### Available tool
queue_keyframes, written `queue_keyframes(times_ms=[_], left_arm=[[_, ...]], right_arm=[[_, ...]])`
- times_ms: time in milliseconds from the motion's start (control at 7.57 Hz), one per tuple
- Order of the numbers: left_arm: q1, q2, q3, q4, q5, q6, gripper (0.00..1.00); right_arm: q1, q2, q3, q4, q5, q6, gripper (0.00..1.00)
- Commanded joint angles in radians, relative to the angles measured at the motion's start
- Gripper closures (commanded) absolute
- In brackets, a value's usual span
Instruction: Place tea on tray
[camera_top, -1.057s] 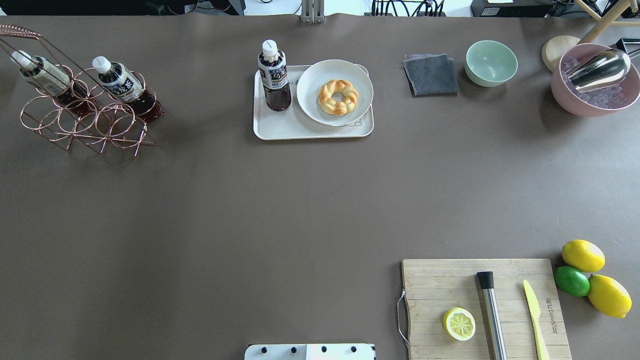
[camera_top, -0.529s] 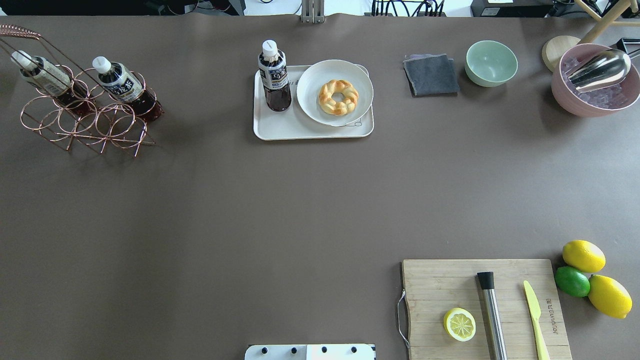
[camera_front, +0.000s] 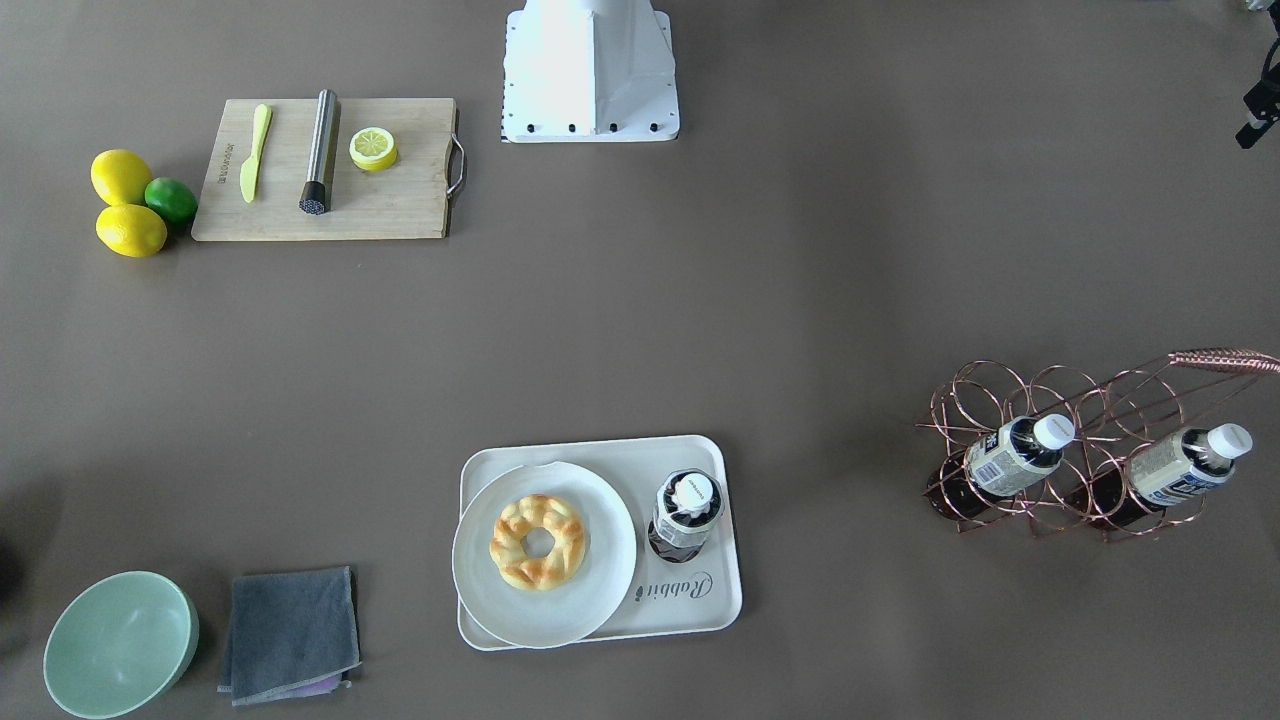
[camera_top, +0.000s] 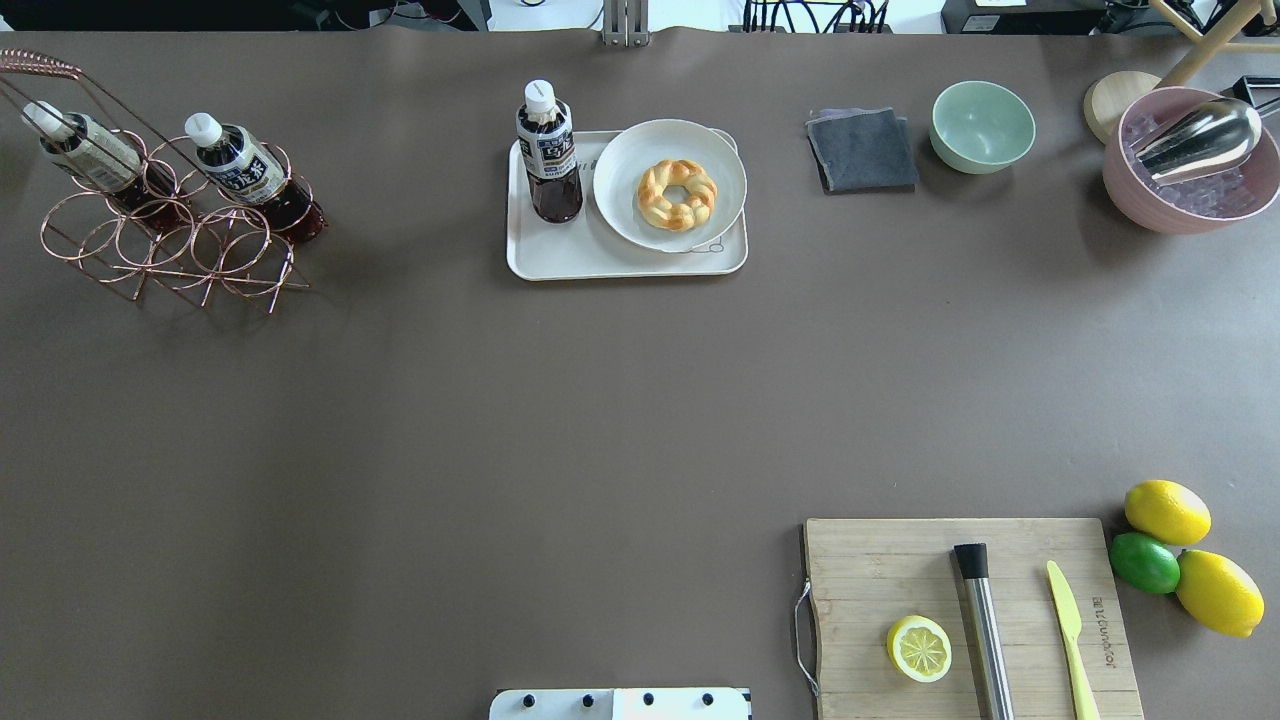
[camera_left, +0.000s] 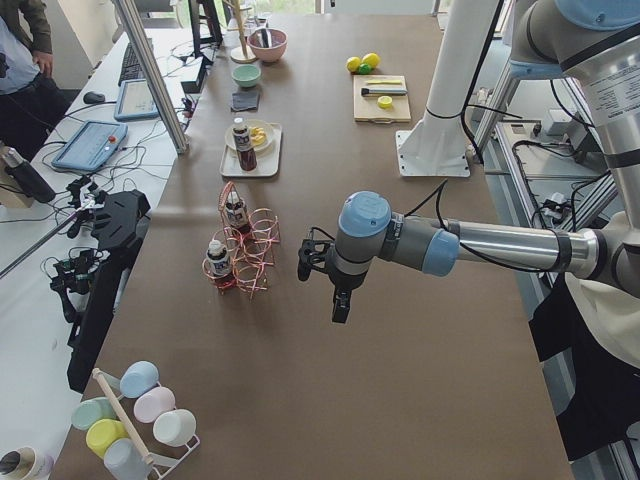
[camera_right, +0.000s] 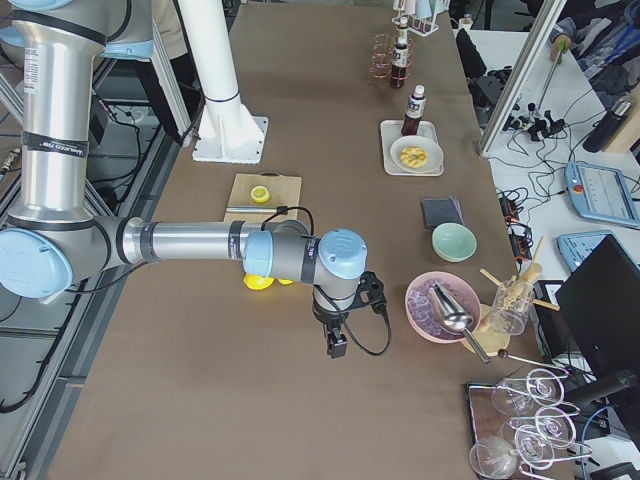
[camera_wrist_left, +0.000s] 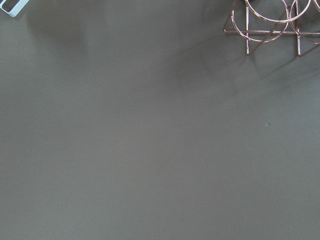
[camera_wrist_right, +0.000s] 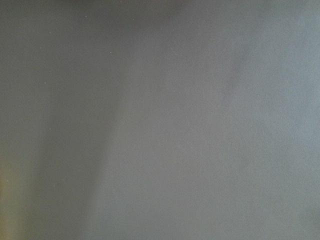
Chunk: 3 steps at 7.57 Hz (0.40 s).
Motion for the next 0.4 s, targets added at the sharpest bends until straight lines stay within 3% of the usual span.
queue_keyframes(times_ms=[0, 264], left_arm=[[-0.001, -0.004, 0.000, 0.000, 0.002, 0.001, 0.03], [-0.001, -0.007, -0.002, 0.000, 0.021, 0.001, 0.03]], right_arm=[[0.000, 0.000, 0.000, 0.001, 0.000, 0.000, 0.00], [0.000, 0.000, 0.000, 0.001, 0.000, 0.000, 0.00]])
